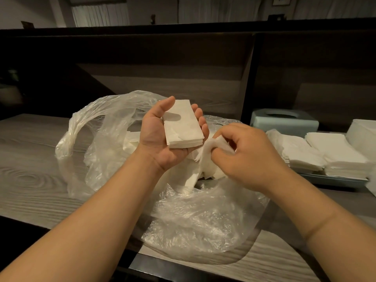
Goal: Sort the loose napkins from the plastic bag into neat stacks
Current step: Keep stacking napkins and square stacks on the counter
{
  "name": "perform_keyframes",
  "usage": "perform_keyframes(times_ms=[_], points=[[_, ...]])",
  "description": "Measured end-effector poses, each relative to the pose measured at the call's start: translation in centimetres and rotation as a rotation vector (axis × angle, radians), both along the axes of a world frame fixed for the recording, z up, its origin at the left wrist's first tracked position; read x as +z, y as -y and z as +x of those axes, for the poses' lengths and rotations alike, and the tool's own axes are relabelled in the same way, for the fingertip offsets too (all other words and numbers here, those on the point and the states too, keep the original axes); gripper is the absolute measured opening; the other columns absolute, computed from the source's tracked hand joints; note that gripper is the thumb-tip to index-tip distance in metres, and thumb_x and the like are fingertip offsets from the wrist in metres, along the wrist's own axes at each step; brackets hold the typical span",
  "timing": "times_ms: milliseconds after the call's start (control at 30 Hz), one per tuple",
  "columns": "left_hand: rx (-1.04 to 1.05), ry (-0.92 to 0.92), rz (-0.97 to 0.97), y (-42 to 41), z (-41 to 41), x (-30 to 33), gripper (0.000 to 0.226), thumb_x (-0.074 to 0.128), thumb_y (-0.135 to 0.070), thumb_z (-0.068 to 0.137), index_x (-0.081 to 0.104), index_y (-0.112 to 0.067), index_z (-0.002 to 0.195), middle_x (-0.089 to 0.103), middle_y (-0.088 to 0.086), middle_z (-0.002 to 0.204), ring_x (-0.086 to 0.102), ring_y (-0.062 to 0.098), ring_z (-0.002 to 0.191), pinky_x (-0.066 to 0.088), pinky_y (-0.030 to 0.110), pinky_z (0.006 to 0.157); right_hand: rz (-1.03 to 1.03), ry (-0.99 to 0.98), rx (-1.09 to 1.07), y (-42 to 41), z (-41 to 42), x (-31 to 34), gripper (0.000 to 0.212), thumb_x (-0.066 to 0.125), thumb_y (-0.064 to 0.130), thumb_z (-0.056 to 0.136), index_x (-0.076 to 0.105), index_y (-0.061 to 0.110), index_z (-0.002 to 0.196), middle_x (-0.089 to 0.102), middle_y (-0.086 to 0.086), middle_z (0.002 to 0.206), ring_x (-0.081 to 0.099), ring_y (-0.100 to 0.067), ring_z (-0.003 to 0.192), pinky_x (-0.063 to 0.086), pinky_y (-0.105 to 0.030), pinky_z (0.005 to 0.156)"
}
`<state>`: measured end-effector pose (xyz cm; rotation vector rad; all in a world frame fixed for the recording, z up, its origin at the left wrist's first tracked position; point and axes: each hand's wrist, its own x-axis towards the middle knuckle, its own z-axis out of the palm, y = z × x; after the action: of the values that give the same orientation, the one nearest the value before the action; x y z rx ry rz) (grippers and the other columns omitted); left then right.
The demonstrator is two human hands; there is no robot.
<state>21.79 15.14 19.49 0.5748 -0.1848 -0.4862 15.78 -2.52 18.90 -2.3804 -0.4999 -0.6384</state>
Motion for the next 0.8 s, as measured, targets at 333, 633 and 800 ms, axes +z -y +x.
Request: perform_keyframes(times_ms=[333,633,800], points=[[-0.071,0.091,0.250,0.4,-0.4,0.1,0.056,0.064,-0.041,0.082,0.064,-0.010,0.129,0.066,0.012,0.122,0.065,0.031,0.105,0.049,0.047,0.101,0.937,-0.428,0.396,1.3,-0.3,1.8,0.016,0.069,0.015,0.090,0.076,0.009,0.103,0.077,-0.010,0.099,0.073,-0.023,0.088,0.060,-0.032,0.073],[-0.238,0.175,0.416,1.0,-1.4,0.0,0.046,0.058,-0.046,0.089,0.079,-0.008,0.105,0.073,0.009,0.107,0.071,0.025,0.094,0.057,0.036,0.088,0.831,-0.345,0.158,0.8,0.6,1.1,0.013,0.067,0.018,0.096,0.075,0.017,0.107,0.078,0.000,0.102,0.074,-0.020,0.099,0.060,-0.037,0.087],[-0.236,0.161,0.443,1.1,-1.4,0.0,0.064,0.056,-0.065,0.086,0.080,-0.009,0.107,0.074,0.011,0.110,0.072,0.027,0.097,0.058,0.039,0.090,0.798,-0.369,0.096,0.7,0.6,0.9,0.011,0.067,0.021,0.097,0.076,0.019,0.104,0.078,0.000,0.098,0.074,-0.021,0.097,0.061,-0.042,0.088]])
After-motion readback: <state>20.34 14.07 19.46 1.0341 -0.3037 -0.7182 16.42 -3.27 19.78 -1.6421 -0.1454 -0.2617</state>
